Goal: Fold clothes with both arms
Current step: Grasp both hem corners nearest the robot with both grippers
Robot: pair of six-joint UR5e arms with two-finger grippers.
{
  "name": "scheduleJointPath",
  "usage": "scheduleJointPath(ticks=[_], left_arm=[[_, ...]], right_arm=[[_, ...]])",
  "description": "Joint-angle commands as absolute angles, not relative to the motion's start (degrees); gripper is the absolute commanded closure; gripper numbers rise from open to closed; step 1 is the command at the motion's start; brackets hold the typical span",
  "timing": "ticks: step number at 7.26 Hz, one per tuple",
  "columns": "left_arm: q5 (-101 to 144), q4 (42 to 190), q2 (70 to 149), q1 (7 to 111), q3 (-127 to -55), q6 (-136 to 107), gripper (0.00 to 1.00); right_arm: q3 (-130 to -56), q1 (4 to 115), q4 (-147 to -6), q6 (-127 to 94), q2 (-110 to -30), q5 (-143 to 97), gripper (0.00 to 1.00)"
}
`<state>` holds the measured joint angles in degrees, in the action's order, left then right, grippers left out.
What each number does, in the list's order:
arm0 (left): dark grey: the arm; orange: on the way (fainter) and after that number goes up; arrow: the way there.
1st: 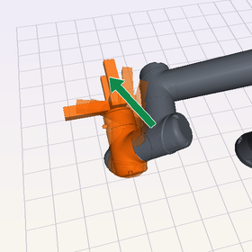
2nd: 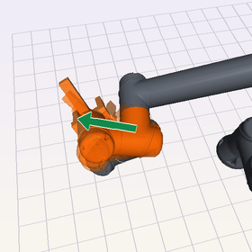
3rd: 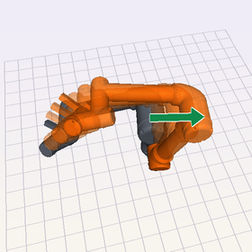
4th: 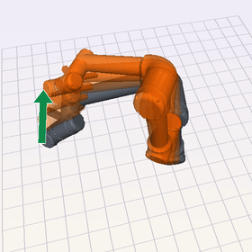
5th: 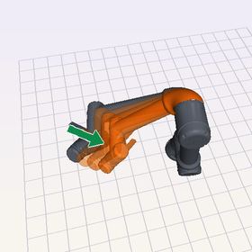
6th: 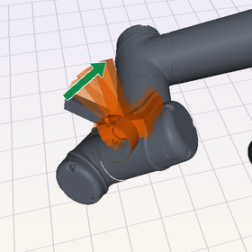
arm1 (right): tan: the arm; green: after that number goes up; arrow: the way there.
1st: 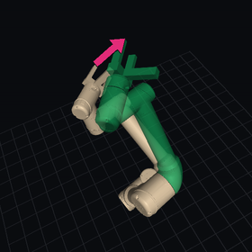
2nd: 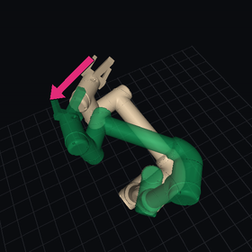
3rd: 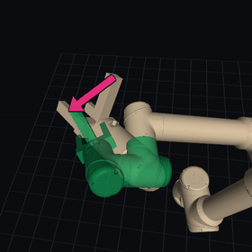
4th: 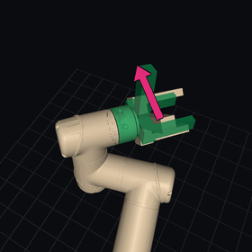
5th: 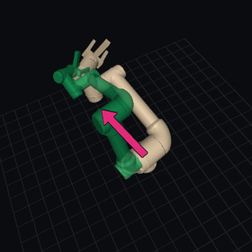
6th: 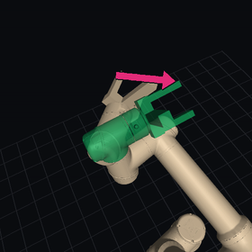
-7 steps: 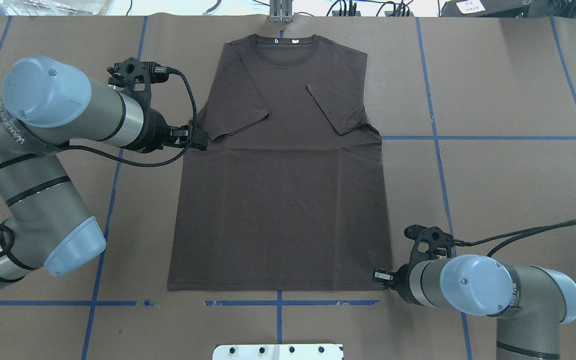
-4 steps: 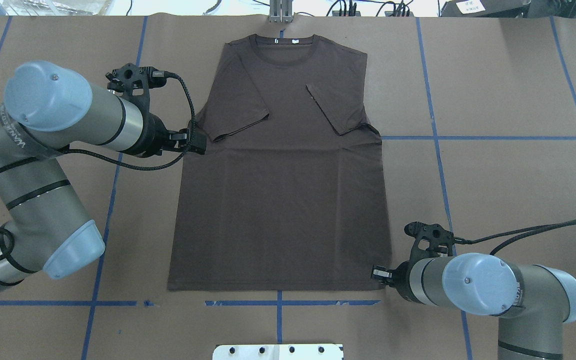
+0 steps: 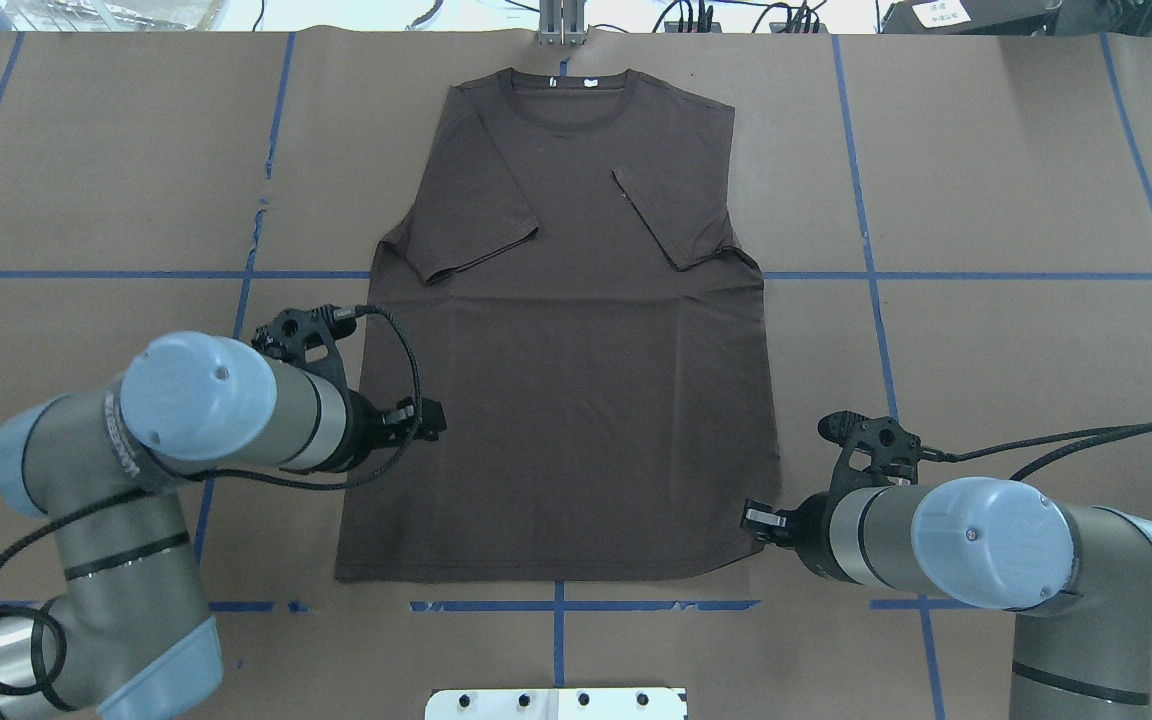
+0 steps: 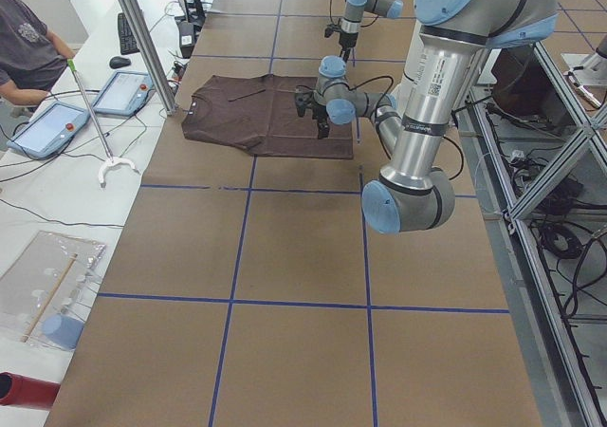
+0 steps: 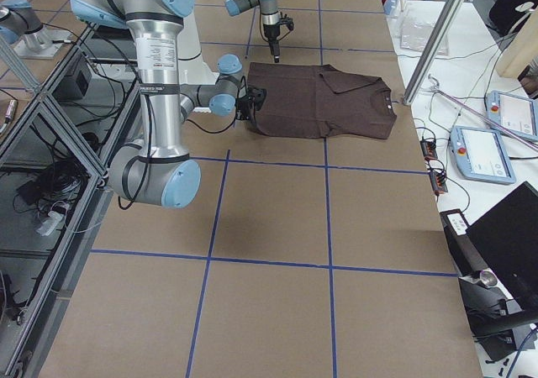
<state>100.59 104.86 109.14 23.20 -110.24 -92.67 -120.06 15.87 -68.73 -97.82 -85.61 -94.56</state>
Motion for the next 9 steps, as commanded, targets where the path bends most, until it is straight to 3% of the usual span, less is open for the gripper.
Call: scheduleJointPath(ticks=[1, 4, 9], left_arm=[[97.4, 104.7, 105.4, 17.3, -110.8, -99.4, 0.0], [96.4, 104.5, 97.4, 14.3, -116.8, -101.6, 0.0], [96.5, 104.5, 100.1, 12.5, -113.6, -102.3, 0.0]], right_arm=[[-120.8, 16.8, -68.6, -97.8, -85.2, -94.7, 1.0], [-120.8, 17.1, -68.4, -97.8, -85.1, -94.7, 1.0], [-121.1, 17.5, -68.4, -97.8, -85.4, -94.8, 1.0]])
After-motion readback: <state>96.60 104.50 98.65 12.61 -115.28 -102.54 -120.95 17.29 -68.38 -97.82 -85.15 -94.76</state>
